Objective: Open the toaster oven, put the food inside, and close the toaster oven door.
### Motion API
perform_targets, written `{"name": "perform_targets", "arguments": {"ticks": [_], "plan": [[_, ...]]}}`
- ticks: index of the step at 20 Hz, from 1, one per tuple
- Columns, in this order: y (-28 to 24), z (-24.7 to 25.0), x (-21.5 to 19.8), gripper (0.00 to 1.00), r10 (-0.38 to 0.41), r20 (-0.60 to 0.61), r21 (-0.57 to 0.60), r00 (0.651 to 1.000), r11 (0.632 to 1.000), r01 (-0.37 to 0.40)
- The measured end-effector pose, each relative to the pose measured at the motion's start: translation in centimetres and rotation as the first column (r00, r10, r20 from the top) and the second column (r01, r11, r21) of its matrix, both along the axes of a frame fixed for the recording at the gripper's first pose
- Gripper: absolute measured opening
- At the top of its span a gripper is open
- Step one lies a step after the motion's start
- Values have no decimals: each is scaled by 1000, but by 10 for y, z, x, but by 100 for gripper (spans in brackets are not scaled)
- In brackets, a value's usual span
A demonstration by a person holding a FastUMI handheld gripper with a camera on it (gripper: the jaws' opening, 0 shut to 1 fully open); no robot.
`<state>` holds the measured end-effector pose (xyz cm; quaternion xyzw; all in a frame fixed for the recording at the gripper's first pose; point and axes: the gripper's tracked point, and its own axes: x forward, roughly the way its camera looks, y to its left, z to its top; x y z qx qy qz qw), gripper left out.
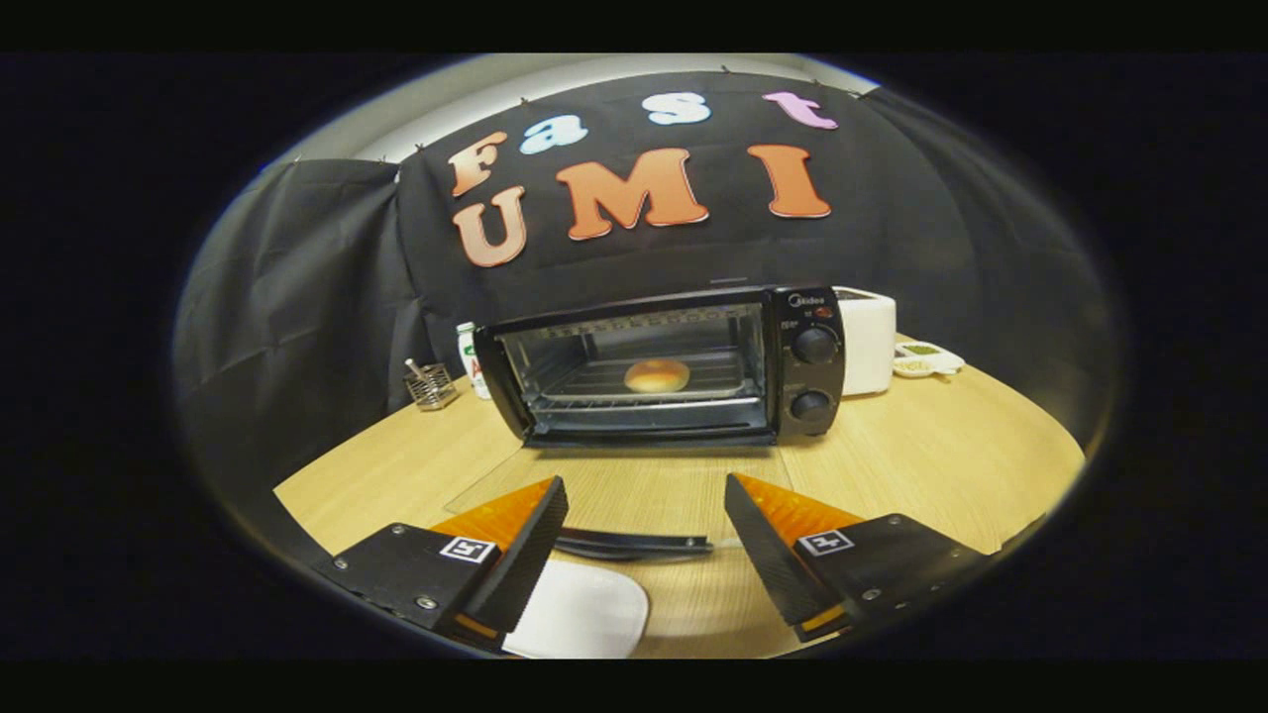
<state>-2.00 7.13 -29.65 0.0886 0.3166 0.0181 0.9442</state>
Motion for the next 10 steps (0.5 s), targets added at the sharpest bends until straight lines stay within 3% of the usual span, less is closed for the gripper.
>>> {"name": "perform_targets", "arguments": {"ticks": [10], "plan": [[10, -37, -51, 95, 12, -135, -3, 991, 1000, -12]]}}
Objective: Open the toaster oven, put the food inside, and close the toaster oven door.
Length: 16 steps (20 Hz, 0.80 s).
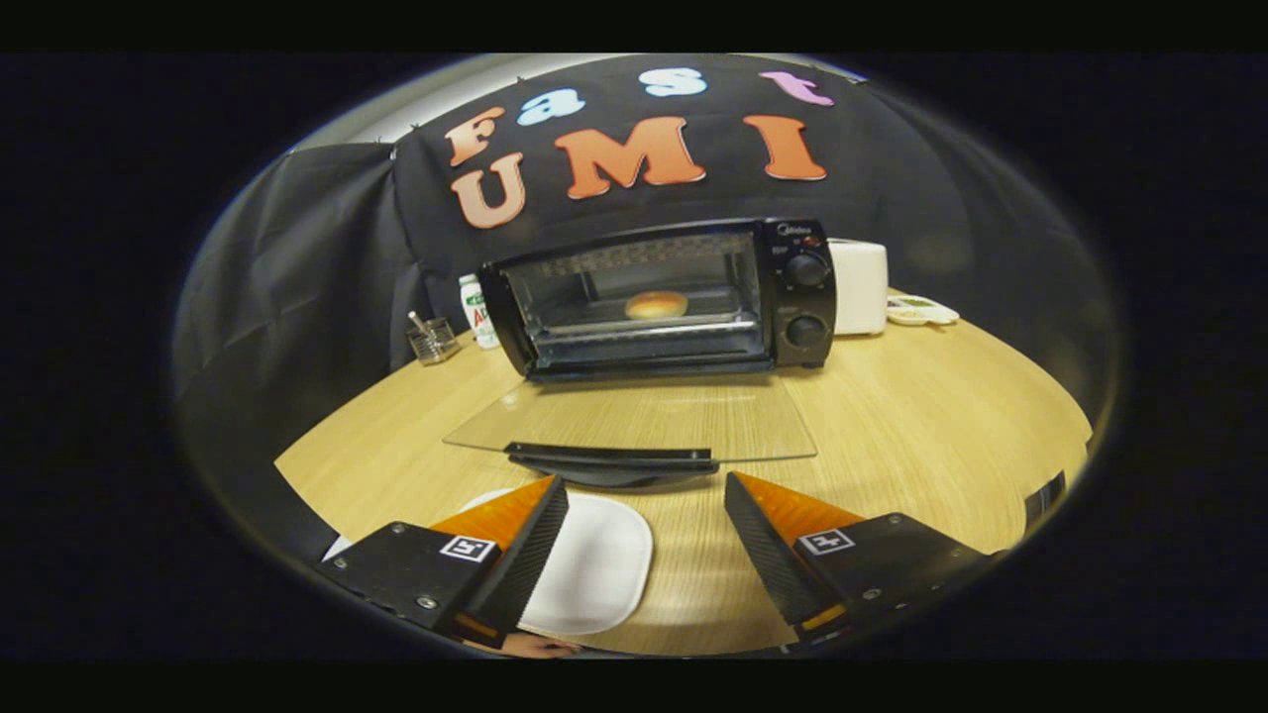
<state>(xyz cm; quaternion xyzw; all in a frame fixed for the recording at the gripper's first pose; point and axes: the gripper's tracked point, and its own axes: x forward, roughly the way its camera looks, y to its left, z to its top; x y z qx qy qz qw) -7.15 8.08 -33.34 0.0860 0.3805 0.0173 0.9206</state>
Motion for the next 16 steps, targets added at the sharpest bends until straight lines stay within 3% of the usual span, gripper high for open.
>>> {"name": "perform_targets", "arguments": {"ticks": [10, 16], "plan": [[14, -17, 18, 95, -3, -77, 66, 997, 998, 8], [27, 17, 34, 95, 46, 15, 85, 999, 995, -47]]}}
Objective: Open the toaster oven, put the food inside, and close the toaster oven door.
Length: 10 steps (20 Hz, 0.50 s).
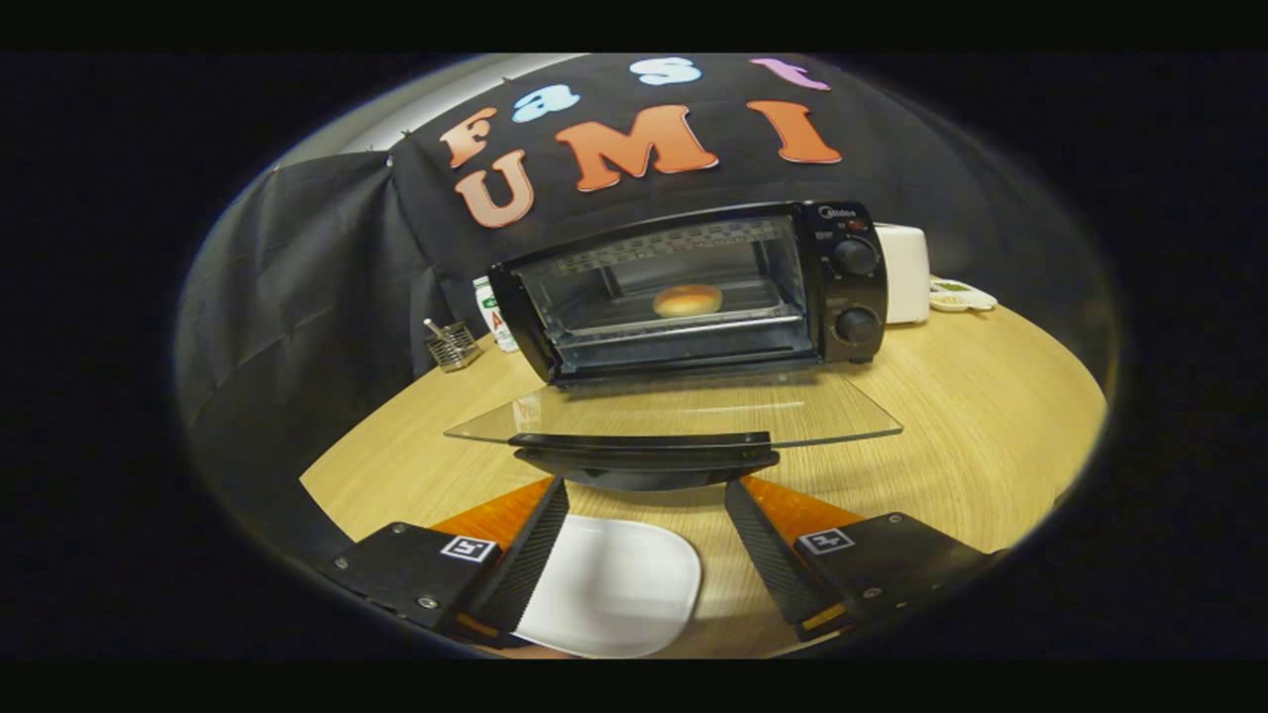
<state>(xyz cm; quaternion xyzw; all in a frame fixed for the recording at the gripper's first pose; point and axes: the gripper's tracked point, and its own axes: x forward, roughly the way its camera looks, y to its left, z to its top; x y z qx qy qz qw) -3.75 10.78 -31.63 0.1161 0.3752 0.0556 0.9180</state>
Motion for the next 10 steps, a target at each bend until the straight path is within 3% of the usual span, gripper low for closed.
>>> {"name": "perform_targets", "arguments": {"ticks": [6, 10], "plan": [[6, 23, 32, 95, 76, 88, -87, 993, 994, -69], [-1, 29, 56, 95, 68, 129, -137, 989, 989, -50]]}}
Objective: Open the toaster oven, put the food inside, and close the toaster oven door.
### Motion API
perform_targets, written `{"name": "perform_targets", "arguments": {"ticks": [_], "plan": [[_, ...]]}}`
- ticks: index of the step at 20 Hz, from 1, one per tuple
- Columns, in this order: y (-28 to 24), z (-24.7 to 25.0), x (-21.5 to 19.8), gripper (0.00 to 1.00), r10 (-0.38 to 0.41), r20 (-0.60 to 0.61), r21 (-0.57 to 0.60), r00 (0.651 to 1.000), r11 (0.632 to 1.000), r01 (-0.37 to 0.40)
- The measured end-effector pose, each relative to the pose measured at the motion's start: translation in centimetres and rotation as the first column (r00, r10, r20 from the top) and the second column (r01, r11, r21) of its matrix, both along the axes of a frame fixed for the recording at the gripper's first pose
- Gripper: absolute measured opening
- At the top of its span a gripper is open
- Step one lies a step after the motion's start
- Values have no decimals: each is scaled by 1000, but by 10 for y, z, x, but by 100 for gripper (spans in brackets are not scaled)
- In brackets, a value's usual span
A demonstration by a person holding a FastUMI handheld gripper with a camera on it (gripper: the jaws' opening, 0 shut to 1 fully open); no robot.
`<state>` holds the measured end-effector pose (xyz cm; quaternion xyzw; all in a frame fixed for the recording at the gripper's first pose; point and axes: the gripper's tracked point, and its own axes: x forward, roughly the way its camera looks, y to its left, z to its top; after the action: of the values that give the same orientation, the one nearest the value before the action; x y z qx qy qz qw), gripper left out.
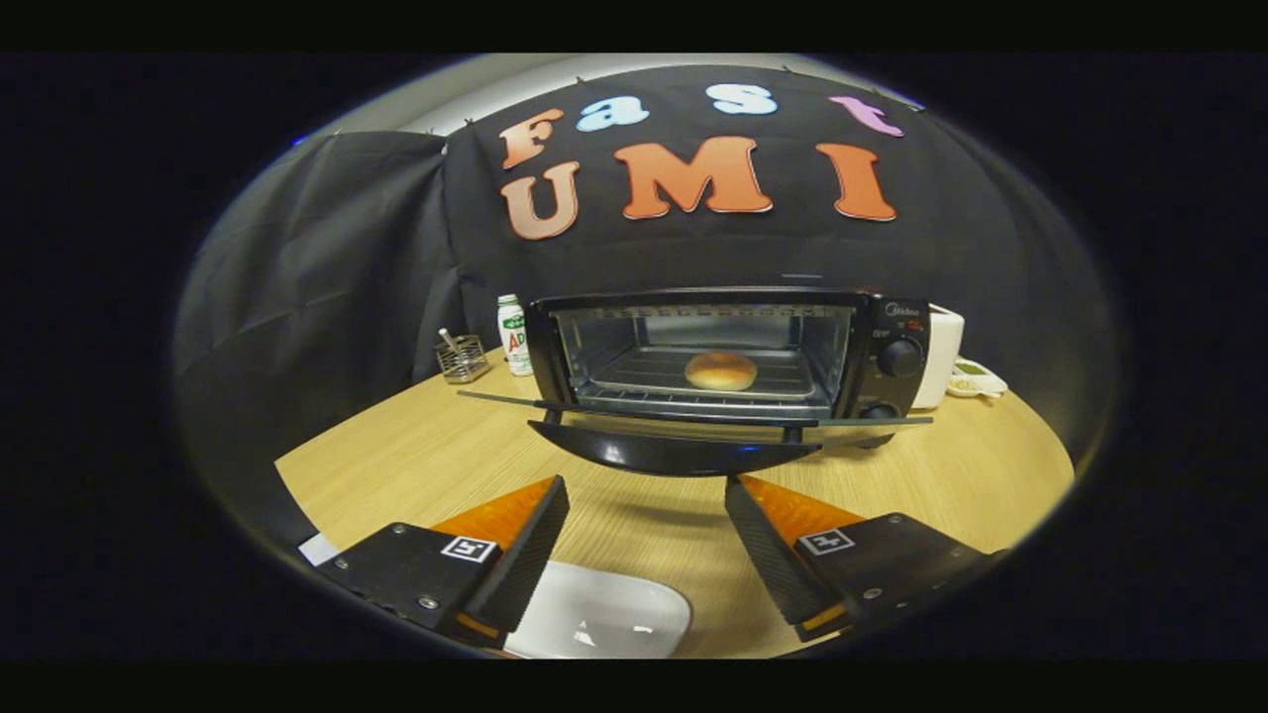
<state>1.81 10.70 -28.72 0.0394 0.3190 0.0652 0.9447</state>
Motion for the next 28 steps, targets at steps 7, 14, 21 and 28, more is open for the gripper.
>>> {"name": "perform_targets", "arguments": {"ticks": [7, 14, 21, 28], "plan": [[-11, -3, 39, 95, -59, 49, -66, 997, 996, 62], [-21, 11, 74, 95, -79, 124, -140, 989, 986, 96], [-29, 10, 102, 95, -88, 166, -226, 982, 966, 124], [-25, 31, 98, 96, -96, 207, -185, 974, 973, 135]]}}
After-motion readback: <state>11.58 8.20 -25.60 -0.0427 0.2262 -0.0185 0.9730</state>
